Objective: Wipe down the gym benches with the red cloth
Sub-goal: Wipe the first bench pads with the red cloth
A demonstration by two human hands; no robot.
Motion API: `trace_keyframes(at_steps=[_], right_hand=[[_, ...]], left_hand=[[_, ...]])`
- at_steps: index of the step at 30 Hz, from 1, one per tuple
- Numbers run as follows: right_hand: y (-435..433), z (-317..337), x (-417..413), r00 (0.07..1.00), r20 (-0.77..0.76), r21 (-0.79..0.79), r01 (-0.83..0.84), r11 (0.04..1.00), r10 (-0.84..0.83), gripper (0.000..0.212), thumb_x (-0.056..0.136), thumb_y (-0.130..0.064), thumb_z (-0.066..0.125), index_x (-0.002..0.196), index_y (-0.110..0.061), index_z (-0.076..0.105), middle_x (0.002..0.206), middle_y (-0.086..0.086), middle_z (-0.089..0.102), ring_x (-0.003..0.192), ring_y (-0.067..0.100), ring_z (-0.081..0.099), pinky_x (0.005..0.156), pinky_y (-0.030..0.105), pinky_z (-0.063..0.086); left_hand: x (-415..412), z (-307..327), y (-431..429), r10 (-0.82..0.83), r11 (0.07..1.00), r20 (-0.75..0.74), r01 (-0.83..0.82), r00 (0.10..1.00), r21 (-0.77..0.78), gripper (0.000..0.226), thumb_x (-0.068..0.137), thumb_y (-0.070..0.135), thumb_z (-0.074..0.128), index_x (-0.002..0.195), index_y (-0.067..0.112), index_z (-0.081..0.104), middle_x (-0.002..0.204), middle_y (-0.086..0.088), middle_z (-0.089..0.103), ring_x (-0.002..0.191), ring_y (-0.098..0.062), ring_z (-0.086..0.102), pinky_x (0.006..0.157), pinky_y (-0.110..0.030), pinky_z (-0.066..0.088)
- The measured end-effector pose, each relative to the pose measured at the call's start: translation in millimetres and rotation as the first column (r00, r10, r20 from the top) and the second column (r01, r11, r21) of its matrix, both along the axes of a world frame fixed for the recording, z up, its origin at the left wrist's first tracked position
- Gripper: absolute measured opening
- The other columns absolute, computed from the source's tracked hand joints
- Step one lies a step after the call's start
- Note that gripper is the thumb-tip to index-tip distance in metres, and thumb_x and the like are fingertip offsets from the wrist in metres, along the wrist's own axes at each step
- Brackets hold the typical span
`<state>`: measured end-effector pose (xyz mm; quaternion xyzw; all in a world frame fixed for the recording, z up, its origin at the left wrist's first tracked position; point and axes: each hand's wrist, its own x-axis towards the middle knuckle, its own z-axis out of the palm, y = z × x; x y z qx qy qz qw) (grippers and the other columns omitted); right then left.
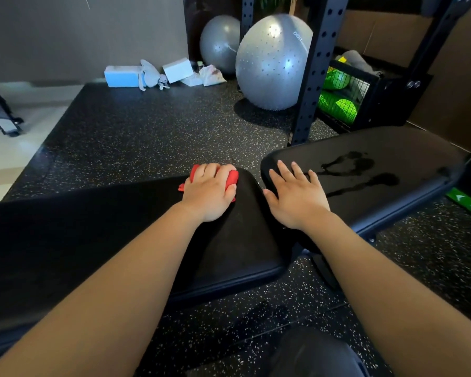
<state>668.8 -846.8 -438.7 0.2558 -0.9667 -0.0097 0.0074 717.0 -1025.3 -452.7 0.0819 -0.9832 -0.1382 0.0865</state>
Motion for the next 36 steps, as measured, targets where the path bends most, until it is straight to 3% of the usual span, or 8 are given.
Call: trace_keyframes(at_steps=[6, 9, 24, 36], right_hand=[[19.3, 13.7, -12.4, 1.000, 0.030, 0.053, 0.007, 0.999, -0.008, 0.060, 0.100, -0.048, 0.022, 0.153, -0.025, 0.007, 0.161, -0.001, -0.003, 0.147, 0.021, -0.003, 0.117, 0.043, 0.005], [26.9, 15.4, -16.9, 0.998, 0.053, 0.049, 0.037, 0.998, -0.040, 0.057, 0.099, -0.052, 0.018, 0.152, -0.035, 0.005, 0.160, -0.003, -0.006, 0.147, 0.020, -0.007, 0.116, 0.049, 0.000], [24.0, 8.1, -22.1, 0.999, 0.024, -0.010, 0.045, 0.999, -0.045, 0.056, 0.098, -0.053, 0.017, 0.151, -0.038, 0.006, 0.160, -0.006, -0.005, 0.147, 0.017, -0.008, 0.115, 0.049, -0.003], [26.7, 10.4, -14.8, 0.999, 0.034, 0.002, 0.032, 0.999, -0.032, 0.057, 0.099, -0.054, 0.015, 0.152, -0.034, 0.007, 0.160, -0.005, -0.004, 0.147, 0.019, -0.006, 0.116, 0.048, -0.002]], left_hand=[[24.3, -4.2, -3.8, -0.046, 0.999, 0.016, 0.047, 0.999, -0.017, 0.045, 0.097, 0.044, 0.035, 0.140, 0.035, 0.028, 0.143, 0.004, 0.030, 0.135, -0.019, 0.020, 0.110, -0.045, 0.024], [13.5, -0.7, -3.9, -0.037, 0.999, 0.045, 0.038, 0.998, -0.022, 0.044, 0.097, 0.045, 0.034, 0.140, 0.035, 0.028, 0.143, 0.003, 0.030, 0.134, -0.020, 0.021, 0.109, -0.045, 0.025], [-66.7, 5.3, 8.9, 0.034, 0.999, 0.097, -0.033, 0.995, -0.013, 0.039, 0.098, 0.043, 0.032, 0.135, 0.033, 0.030, 0.140, -0.001, 0.032, 0.131, -0.026, 0.024, 0.100, -0.049, 0.029], [5.6, -5.1, 21.8, -0.055, 0.998, -0.047, 0.054, 0.997, -0.031, 0.040, 0.098, 0.041, 0.034, 0.137, 0.032, 0.031, 0.140, 0.006, 0.033, 0.131, -0.020, 0.024, 0.104, -0.047, 0.030]])
